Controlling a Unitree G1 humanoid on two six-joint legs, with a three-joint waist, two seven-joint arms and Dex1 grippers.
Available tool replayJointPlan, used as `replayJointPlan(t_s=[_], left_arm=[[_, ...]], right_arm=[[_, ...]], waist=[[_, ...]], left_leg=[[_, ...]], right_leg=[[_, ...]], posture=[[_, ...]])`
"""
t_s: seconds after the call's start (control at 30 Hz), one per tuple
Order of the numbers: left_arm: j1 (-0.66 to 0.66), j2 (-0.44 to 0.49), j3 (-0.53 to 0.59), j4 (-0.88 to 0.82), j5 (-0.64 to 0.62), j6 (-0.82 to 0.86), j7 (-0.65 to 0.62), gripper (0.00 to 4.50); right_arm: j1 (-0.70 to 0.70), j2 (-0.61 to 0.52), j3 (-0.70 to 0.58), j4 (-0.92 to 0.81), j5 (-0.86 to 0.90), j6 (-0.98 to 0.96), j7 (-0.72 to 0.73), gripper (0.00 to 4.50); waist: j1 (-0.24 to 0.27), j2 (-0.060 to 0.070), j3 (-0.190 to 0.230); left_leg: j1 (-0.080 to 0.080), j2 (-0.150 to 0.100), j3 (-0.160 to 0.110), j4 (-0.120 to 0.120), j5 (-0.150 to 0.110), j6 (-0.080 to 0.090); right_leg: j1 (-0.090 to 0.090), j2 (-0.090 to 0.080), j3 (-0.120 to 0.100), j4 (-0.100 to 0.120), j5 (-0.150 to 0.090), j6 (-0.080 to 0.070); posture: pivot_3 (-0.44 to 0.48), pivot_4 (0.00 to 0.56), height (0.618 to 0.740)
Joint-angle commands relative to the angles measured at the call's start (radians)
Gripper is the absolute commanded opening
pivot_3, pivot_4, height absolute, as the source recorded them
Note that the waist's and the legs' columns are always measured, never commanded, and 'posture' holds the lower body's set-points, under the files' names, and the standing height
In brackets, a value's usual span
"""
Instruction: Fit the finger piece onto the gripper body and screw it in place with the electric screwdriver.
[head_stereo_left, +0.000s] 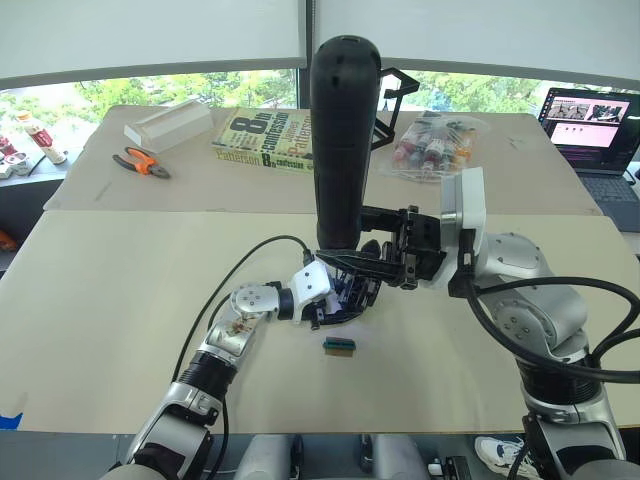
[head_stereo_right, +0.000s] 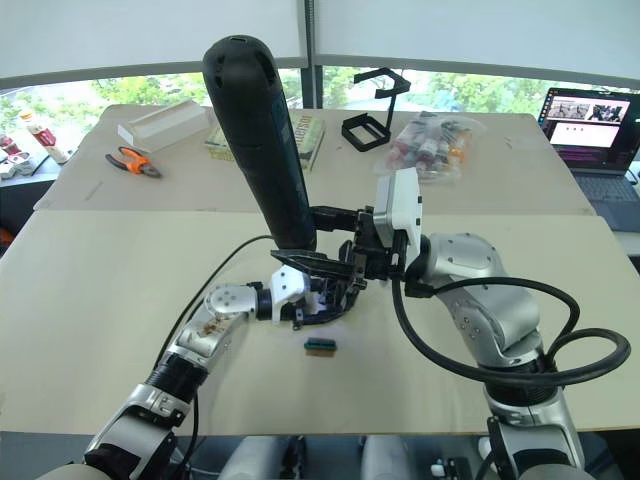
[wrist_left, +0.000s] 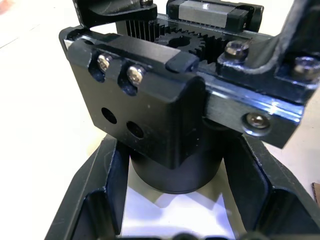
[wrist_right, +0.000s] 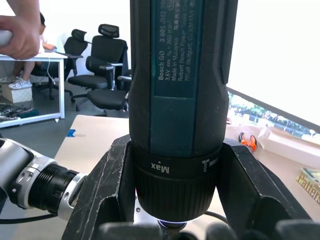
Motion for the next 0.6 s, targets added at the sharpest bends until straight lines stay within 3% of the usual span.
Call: replayJointPlan(t_s=[0.03,0.17,0.23,0.33,0.5,0.6], left_arm=[[0.011,0.006,-0.003,-0.009,0.01,0.002,0.008,2.28],[0.009,0.026,0.018,-0.052,-0.001,0.052,0.019,2.28],[0.016,0.048,0.034,-0.093,-0.018,0.081,0.011,3.3],[0.043,0.095,0.062,-0.179,-0.051,0.137,-0.005,4.46],[0.096,0.174,0.105,-0.314,-0.108,0.222,-0.03,4.5],[0.154,0.257,0.157,-0.444,-0.173,0.287,-0.068,4.5]], right_arm=[[-0.034,0.001,-0.07,-0.051,0.073,0.035,-0.027,1.89],[-0.055,-0.031,-0.124,-0.061,0.192,0.141,-0.043,1.89],[-0.067,-0.058,-0.158,-0.065,0.257,0.191,-0.044,1.89],[-0.09,-0.124,-0.227,-0.06,0.391,0.282,-0.043,1.89],[-0.114,-0.247,-0.327,-0.012,0.59,0.427,-0.074,1.89],[-0.03,-0.362,-0.411,0.013,0.701,0.538,-0.099,1.89]], waist=[[0.0,0.0,0.0],[0.0,0.0,0.0],[-0.003,0.0,0.001],[-0.005,0.0,0.001],[0.0,0.001,0.004],[0.003,0.0,0.005]], left_leg=[[0.0,0.0,0.0,0.0,0.0,0.0],[0.0,0.0,0.0,0.0,0.0,0.0],[0.0,0.001,-0.001,0.0,0.0,0.0],[0.0,0.001,-0.001,-0.001,-0.001,0.002],[0.0,0.001,-0.002,-0.001,0.0,0.0],[-0.002,0.001,-0.002,-0.001,0.0,0.0]], right_leg=[[0.0,0.0,0.0,0.0,0.0,0.0],[0.0,0.0,-0.001,0.001,0.0,0.0],[0.0,0.0,-0.001,0.001,0.0,0.0],[-0.001,0.0,-0.001,0.002,0.0,0.0],[-0.001,0.0,-0.002,0.001,0.0,0.0],[-0.001,-0.001,-0.002,-0.001,0.0,0.0]], posture=[[0.0,0.15,0.74],[0.0,0.15,0.74],[0.0,0.15,0.74],[0.0,0.15,0.74],[0.0,0.15,0.74],[0.0,0.15,0.74]])
